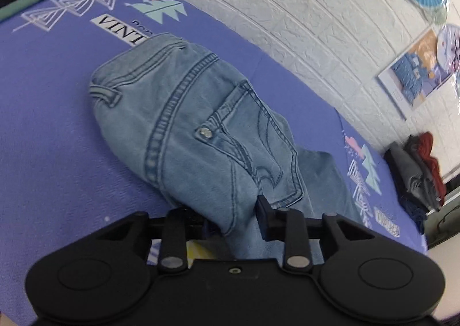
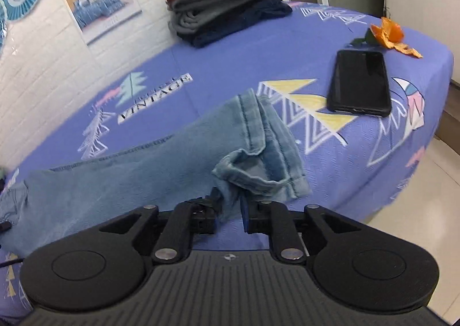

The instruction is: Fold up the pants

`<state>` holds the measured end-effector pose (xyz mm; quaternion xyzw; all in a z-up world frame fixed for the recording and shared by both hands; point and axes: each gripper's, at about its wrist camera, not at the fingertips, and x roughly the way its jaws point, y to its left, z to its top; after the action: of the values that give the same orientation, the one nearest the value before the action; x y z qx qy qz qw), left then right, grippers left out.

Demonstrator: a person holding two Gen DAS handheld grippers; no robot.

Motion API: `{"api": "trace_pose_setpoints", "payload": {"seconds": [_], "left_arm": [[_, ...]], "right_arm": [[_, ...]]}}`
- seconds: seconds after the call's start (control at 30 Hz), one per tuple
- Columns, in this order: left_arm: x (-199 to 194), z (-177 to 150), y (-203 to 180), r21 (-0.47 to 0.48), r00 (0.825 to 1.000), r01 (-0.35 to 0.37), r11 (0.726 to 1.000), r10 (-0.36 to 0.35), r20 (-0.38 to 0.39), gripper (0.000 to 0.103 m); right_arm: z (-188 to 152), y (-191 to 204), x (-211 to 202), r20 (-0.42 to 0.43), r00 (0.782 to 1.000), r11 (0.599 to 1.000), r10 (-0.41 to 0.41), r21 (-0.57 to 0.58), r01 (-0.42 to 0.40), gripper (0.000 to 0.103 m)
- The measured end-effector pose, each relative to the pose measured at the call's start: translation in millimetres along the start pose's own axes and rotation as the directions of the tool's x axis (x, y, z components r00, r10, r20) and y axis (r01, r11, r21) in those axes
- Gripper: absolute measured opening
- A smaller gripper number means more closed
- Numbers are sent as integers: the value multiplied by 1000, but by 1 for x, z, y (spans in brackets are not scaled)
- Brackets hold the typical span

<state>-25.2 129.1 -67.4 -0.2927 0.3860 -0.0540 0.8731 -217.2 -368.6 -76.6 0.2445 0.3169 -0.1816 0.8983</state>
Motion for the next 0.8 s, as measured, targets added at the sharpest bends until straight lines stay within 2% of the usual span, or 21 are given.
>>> {"api": "trace_pose_setpoints", "payload": {"seconds": [0.03,0.07,0.1,0.13,0.2,0.27,0.4,0.53,0.6,0.73,0.8], "left_arm": [[-6,2,2,-8,1000,-3,1000,3,5,4],[-13,5,3,-12,1000,-10,1000,10,23,39],[-21,8,4,-15,999,-21,1000,22,48,49],[-28,11,4,-13,997,-32,999,33,67,54],[-41,20,2,-18,997,-36,999,37,64,54],[-51,28,-2,-36,999,-22,999,24,46,58],[-64,41,-26,53,999,-6,999,4,39,60],[-83,49,-35,94,987,-68,993,53,150,64],[-87,51,-40,131,984,-80,988,58,167,64],[-59,41,-74,294,999,-7,956,-8,52,68],[-29,31,-90,317,1000,29,948,-27,-11,68]], "right_arm": [[5,1,-8,25,1000,1000,-11,-2,11,40],[10,3,-15,55,998,1000,-24,-13,25,51],[17,7,-22,90,995,998,-39,-35,42,58],[23,10,-30,134,989,996,-59,-60,68,70],[38,10,-41,218,973,990,-81,-98,104,77],[49,12,-41,246,968,987,-55,-132,89,82],[59,18,-20,210,978,981,-24,-183,63,82],[53,16,4,137,990,973,-28,-222,58,82],[48,15,12,108,994,973,-31,-226,55,82],[41,14,27,69,997,969,-31,-244,48,82],[40,13,32,71,995,965,-66,-248,82,82]]}}
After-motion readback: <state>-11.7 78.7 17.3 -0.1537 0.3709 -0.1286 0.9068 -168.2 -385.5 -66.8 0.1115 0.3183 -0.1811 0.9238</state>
